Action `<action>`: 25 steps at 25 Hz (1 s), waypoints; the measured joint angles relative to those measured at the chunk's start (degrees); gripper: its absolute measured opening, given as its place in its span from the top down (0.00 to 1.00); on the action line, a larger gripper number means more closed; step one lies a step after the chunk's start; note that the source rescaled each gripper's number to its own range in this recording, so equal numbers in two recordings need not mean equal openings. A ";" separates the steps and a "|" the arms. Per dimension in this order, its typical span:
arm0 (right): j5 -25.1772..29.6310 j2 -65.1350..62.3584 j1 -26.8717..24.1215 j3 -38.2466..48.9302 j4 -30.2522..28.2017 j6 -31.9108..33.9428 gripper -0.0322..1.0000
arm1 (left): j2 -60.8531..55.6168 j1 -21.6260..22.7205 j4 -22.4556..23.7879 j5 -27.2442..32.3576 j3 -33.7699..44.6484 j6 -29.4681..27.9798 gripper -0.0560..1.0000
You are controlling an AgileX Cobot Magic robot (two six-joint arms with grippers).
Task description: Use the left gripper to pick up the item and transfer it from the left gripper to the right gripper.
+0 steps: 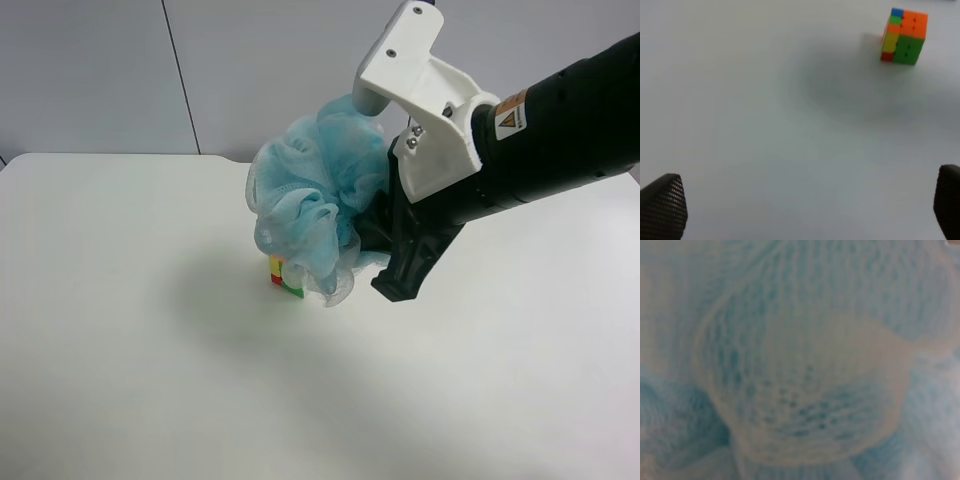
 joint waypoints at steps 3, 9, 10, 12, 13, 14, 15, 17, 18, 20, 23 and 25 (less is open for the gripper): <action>0.00 0.00 0.00 0.00 0.38 0.00 0.96 | 0.00 0.00 -0.06 -0.75 0.70 -0.37 0.00; 0.06 0.00 0.00 0.00 0.79 0.06 0.96 | 0.00 0.00 -0.06 -0.95 0.70 -0.41 0.00; 0.18 0.00 0.00 0.00 0.79 0.43 0.96 | 0.00 0.00 -0.06 -0.95 0.70 -0.41 0.00; 0.68 0.00 0.00 0.00 0.79 1.34 0.96 | 0.00 0.00 -0.06 -0.95 0.70 -0.41 0.00; 1.26 0.00 0.00 0.00 0.79 2.06 0.96 | 0.00 0.00 -0.06 -0.95 0.70 -0.41 0.00; 1.76 0.00 0.00 0.00 0.71 2.81 0.96 | 0.00 0.00 -0.06 -0.95 0.70 -0.41 0.00; 2.37 0.00 0.00 0.00 0.40 4.00 0.96 | 0.00 0.27 -0.11 -0.95 0.70 -0.41 0.00; 4.22 0.00 0.00 0.00 -1.09 7.60 0.96 | 0.00 1.56 -0.10 -0.95 0.70 -0.48 0.00; 5.80 0.00 0.00 0.00 -2.45 10.06 0.96 | 0.00 2.61 -0.13 -0.95 0.70 -0.55 0.00; 8.94 0.00 0.00 0.00 -6.27 15.79 0.96 | 0.00 5.16 -0.13 -0.95 0.70 -0.55 0.00; 12.37 0.00 0.00 0.00 -10.57 22.91 0.97 | 0.00 10.01 -0.13 -0.95 0.70 -0.55 0.00; 15.68 0.00 0.00 0.00 -15.17 29.24 0.97 | 0.00 13.30 -0.13 -0.95 0.70 -0.55 0.00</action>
